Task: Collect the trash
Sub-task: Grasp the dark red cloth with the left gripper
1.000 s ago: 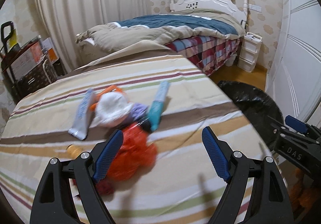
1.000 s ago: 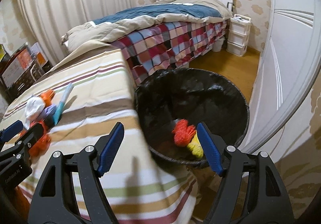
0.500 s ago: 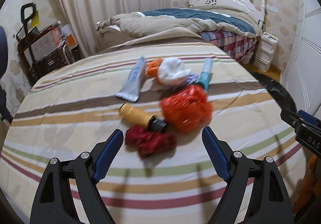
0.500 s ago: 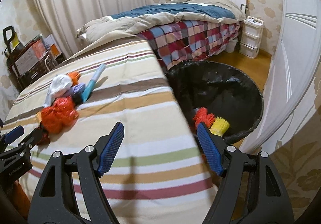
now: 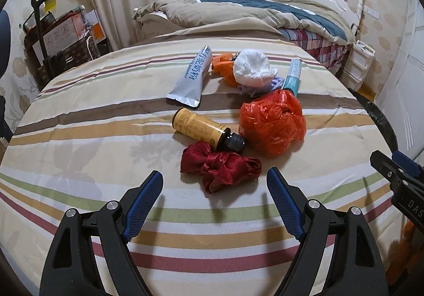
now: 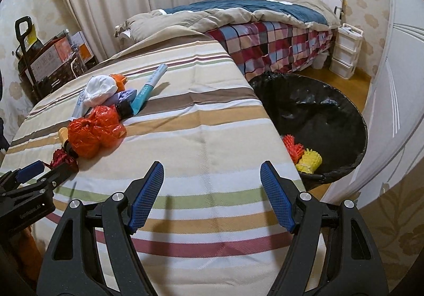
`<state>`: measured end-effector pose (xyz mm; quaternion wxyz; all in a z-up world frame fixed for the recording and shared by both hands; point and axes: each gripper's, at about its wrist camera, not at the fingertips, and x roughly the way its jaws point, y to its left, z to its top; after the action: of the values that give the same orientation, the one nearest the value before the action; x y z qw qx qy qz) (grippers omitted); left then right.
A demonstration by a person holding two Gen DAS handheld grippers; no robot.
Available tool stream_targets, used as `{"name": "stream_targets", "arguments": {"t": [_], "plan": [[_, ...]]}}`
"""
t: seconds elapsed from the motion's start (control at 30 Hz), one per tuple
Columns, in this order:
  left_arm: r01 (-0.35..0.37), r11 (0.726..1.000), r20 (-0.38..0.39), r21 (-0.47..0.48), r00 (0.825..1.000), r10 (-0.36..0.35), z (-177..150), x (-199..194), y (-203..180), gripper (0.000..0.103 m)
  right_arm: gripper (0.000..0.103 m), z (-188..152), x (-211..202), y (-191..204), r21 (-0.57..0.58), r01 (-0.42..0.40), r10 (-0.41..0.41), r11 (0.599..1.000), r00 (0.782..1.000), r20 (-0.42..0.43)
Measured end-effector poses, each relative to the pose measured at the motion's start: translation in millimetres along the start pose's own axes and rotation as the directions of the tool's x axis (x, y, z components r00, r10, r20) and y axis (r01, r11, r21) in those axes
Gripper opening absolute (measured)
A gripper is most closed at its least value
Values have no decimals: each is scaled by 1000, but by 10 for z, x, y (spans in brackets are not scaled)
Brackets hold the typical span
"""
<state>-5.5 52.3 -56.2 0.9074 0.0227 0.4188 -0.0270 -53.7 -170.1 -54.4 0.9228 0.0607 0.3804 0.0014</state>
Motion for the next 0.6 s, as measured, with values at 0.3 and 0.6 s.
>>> {"name": "stream_targets", "arguments": {"t": [0.3, 0.6], "plan": [[44, 999, -25, 1, 999, -44, -5, 64, 33, 47, 74, 8, 37, 55, -11, -4, 4, 1000, 1000, -6], [82, 997, -9, 7, 997, -82, -29, -35, 70, 30, 74, 8, -12, 127, -32, -13, 13, 999, 1000, 5]]}}
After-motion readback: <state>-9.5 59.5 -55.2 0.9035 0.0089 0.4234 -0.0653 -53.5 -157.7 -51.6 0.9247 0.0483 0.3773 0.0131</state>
